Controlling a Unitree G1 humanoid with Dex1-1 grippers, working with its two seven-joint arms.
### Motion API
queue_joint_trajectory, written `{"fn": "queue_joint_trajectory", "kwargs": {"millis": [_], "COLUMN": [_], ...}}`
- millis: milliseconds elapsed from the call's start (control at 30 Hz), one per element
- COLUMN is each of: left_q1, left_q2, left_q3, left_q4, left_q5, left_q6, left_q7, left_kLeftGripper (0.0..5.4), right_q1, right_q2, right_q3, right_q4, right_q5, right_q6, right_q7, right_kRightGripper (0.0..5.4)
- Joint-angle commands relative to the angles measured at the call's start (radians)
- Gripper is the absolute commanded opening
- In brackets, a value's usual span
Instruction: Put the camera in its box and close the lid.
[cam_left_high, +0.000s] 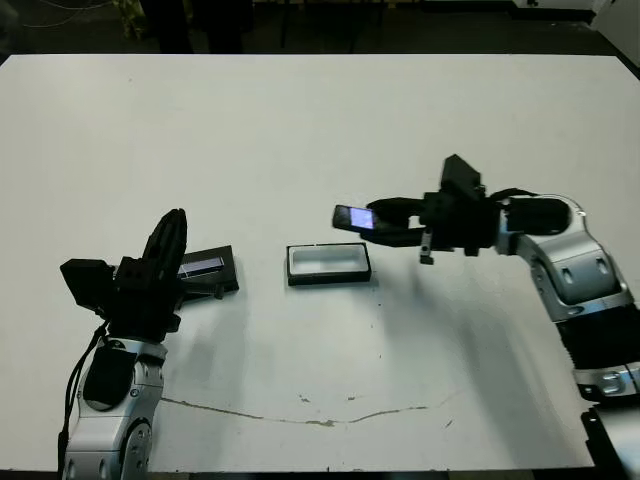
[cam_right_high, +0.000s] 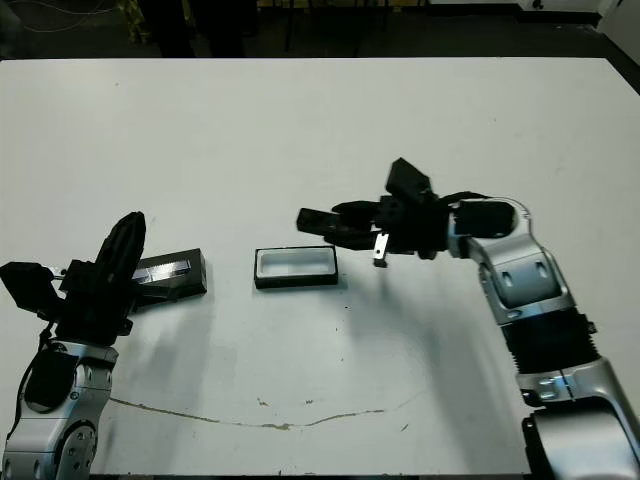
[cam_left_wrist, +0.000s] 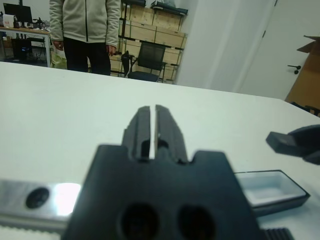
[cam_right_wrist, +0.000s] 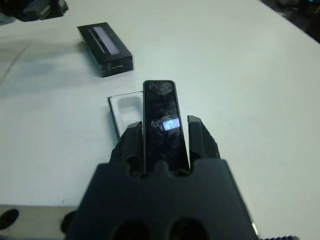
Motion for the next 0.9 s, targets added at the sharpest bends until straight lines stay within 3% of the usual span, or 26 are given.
{"fn": "queue_joint_trajectory", "kwargs": {"millis": [33, 267, 433, 900], "left_q1": [0.018, 0.020, 0.020, 0.026], "left_q2": [0.004, 0.005, 0.007, 0.002], "left_q3": [0.001, 0.002, 0.002, -0.004], "left_q4": [0.018, 0.021, 0.021, 0.018], "left_q5": [0.000, -0.001, 0.000, -0.003], "left_q6": [0.005, 0.003, 0.006, 0.001], "left_q7": [-0.001, -0.001, -0.001, 0.001], "left_kLeftGripper": [0.00, 0.00, 0.00, 0.00], "right_q1": [-0.012, -0.014, -0.022, -0.039], "right_q2": [0.014, 0.020, 0.027, 0.040], "right_q3": [0.025, 0.067, 0.096, 0.139], "right_q4": [0.012, 0.011, 0.017, 0.067], "right_q5": [-0.001, -0.041, -0.064, -0.125], "right_q6": [0.028, 0.014, 0.055, 0.021], "right_q7": [0.015, 0.015, 0.007, 0.006], "right_kRightGripper": [0.86, 0.86, 0.86, 0.86]}}
